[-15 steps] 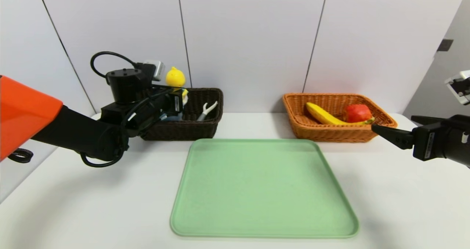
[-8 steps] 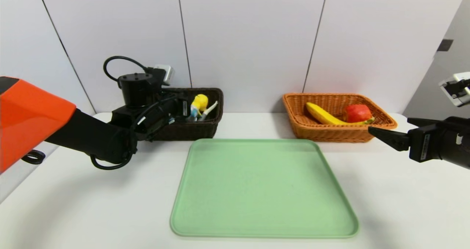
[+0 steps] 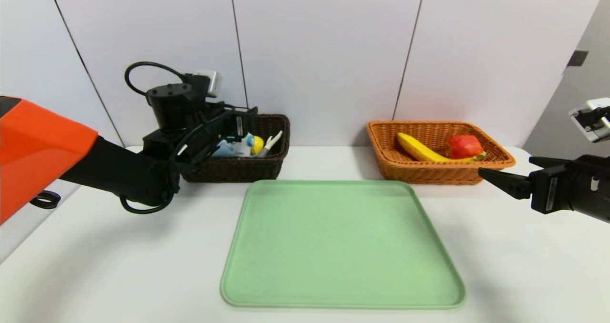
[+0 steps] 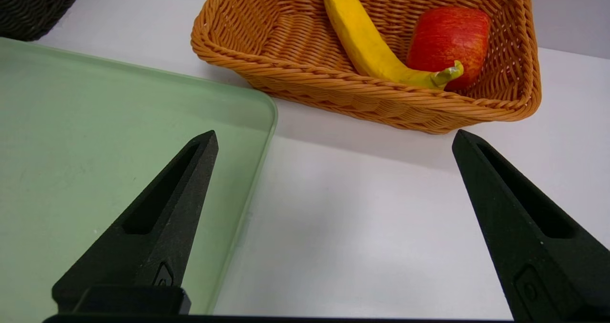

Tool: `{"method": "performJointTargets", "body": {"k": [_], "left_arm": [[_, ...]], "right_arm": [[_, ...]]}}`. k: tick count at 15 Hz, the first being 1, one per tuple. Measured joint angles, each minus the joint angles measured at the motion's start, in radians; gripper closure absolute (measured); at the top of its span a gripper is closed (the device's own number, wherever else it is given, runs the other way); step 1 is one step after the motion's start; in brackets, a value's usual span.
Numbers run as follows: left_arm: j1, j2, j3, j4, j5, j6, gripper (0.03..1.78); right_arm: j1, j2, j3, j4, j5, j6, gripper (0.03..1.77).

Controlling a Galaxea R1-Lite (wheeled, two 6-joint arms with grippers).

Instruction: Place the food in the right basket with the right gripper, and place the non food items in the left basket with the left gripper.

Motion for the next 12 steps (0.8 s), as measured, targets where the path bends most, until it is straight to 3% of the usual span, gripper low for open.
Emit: {"method": "performJointTargets", "body": {"k": [2, 6, 9, 12], "left_arm": [[0.029, -0.049, -0.039, 0.026, 0.016, 0.004, 0.33], [0.152, -0.219, -0.028, 0.188, 0.044, 0.029, 0.24], [0.236, -0.428, 0.097, 0.358, 0.093, 0.084, 0.2], [0.278, -0.66, 0.28, 0.463, 0.149, 0.108, 0.17]], "right_arm": [[0.0, -0.002, -0.006, 0.0, -0.001, 0.001, 0.1], [-0.001, -0.036, -0.058, 0.014, -0.015, -0.001, 0.1], [-0.007, -0.127, -0.064, 0.082, -0.022, -0.005, 0.1], [-0.014, -0.254, -0.077, 0.189, -0.021, -0.008, 0.1]]}}
